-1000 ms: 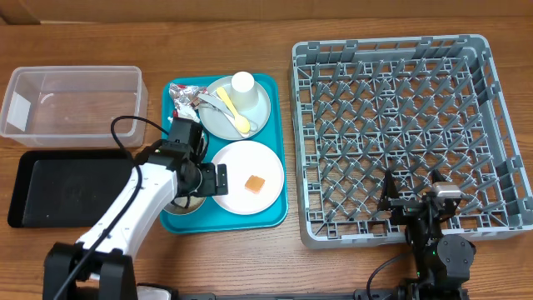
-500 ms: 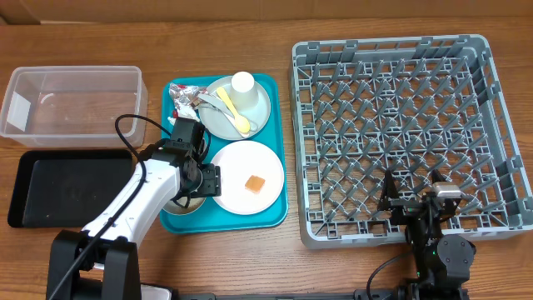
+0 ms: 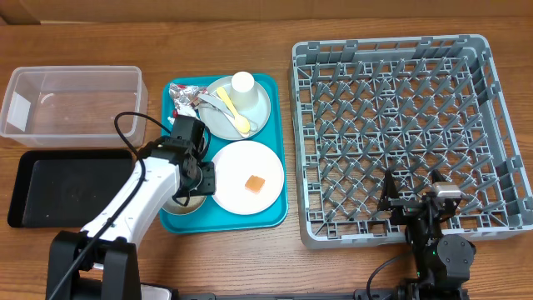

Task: Sort waste into correct bins and load items into the dishwasher rack
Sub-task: 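Lower the left gripper and grasp the rim of the grey bowl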

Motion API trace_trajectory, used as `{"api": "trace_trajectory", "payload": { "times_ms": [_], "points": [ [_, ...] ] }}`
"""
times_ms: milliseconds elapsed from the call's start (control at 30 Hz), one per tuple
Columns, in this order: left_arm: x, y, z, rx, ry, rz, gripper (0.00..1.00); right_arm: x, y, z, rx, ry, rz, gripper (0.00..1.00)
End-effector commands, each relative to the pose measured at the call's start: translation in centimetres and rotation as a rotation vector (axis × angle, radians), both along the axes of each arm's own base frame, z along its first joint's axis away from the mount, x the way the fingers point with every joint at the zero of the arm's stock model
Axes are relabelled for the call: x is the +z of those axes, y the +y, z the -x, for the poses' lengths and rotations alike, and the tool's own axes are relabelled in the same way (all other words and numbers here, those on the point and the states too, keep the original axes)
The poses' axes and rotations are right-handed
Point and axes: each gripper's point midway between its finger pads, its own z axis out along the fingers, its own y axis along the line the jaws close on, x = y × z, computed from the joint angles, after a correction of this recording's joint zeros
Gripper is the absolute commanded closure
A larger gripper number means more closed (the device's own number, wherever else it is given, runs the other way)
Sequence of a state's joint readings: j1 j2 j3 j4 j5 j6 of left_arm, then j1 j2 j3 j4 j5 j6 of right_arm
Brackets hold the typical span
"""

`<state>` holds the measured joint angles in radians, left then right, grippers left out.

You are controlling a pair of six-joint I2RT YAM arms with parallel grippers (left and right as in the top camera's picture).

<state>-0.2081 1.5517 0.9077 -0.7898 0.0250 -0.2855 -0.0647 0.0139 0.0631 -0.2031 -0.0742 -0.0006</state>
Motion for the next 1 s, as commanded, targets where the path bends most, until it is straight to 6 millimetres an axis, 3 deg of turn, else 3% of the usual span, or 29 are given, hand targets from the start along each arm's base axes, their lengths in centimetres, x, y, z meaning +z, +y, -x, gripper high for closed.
{"api": "trace_trajectory", "payload": {
  "times_ms": [0, 200, 767, 867, 967],
  "points": [
    [1.1, -0.3, -1.2, -0.004, -0.031, 0.001, 0.57, 0.2, -0.1, 0.0, -0.006, -0.012, 0.001, 0.00],
    [1.0, -0.2, -0.6, 0.007, -0.004, 0.000, 0.67, 0.2, -0.1, 0.0, -0.006, -0.012, 0.001, 0.00],
    [0.1, -0.9, 0.7, 0.056, 0.076, 0.046, 0.60, 0.2, -0.1, 0.0, -0.006, -0.012, 0.001, 0.00],
    [-0.2, -0.8, 1.0, 0.046, 0.093, 0.039, 0.66, 0.2, -0.1, 0.0, -0.006, -0.012, 0.001, 0.00],
    [-0.2, -0.8, 0.8, 0.042, 0.085, 0.037, 0.65, 0.2, -0.1, 0.0, -0.006, -0.012, 0.001, 0.00]
  ]
}}
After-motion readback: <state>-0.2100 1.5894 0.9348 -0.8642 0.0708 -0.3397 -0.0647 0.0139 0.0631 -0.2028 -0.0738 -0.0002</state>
